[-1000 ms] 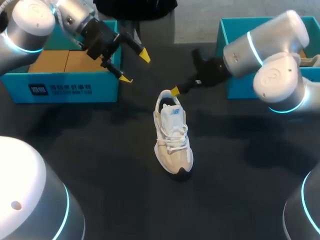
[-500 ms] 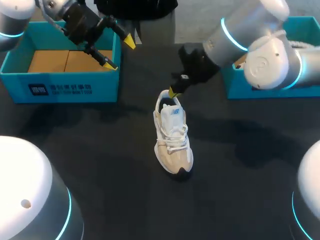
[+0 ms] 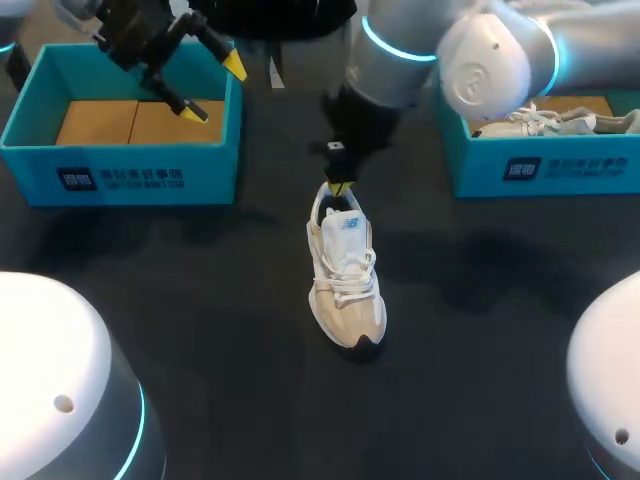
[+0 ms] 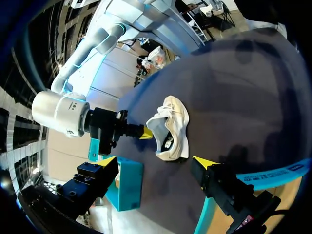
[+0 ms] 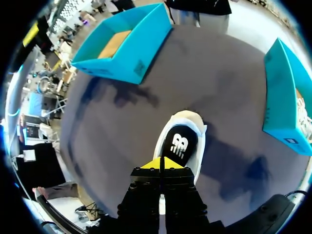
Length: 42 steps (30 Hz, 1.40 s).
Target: Take the shoe out of the shoebox, open the shoe tongue, remove and reinsert the insole, then place the shoe into the shoebox
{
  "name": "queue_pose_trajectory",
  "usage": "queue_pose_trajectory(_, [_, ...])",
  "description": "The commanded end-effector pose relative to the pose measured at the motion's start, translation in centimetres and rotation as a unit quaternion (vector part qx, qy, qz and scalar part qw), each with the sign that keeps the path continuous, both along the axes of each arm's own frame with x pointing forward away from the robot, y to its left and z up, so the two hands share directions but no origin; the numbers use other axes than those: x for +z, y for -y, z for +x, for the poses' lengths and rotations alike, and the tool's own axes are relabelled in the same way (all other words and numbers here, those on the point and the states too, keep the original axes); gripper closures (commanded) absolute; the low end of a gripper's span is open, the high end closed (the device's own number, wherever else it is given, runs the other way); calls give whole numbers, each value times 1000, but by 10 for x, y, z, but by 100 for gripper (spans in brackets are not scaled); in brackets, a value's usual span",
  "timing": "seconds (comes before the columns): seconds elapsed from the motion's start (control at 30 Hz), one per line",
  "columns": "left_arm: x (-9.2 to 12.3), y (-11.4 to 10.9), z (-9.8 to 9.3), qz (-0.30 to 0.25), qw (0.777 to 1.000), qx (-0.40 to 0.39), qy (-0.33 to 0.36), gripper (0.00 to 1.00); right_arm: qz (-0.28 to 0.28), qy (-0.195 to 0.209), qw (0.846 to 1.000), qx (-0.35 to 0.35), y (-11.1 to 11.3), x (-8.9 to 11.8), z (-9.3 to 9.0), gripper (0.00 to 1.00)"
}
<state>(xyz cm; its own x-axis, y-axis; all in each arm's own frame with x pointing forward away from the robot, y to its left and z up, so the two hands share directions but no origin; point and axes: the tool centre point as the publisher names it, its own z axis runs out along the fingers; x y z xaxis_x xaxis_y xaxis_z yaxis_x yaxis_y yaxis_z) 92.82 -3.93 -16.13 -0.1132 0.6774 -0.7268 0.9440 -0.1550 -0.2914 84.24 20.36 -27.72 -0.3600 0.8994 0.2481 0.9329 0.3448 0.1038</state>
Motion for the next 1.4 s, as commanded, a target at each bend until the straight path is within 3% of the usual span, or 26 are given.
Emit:
queue_pose_trajectory(0.03, [6, -10, -4, 3, 1000, 7, 7, 0, -54, 19, 998, -6, -3, 1, 0, 100])
queue_pose_trajectory(0.53, [32, -41, 5, 38, 999, 14, 18, 0, -54, 19, 998, -6, -3, 1, 0, 100])
queue_pose_trajectory(0.77, [39, -46, 9, 32, 999, 28, 29, 0, -82, 39, 995, -36, 8, -20, 1, 100])
queue_pose_trajectory(1.4, [49, -57, 15, 37, 997, 50, 46, 0, -85, -3, 996, -41, 7, -68, -7, 100])
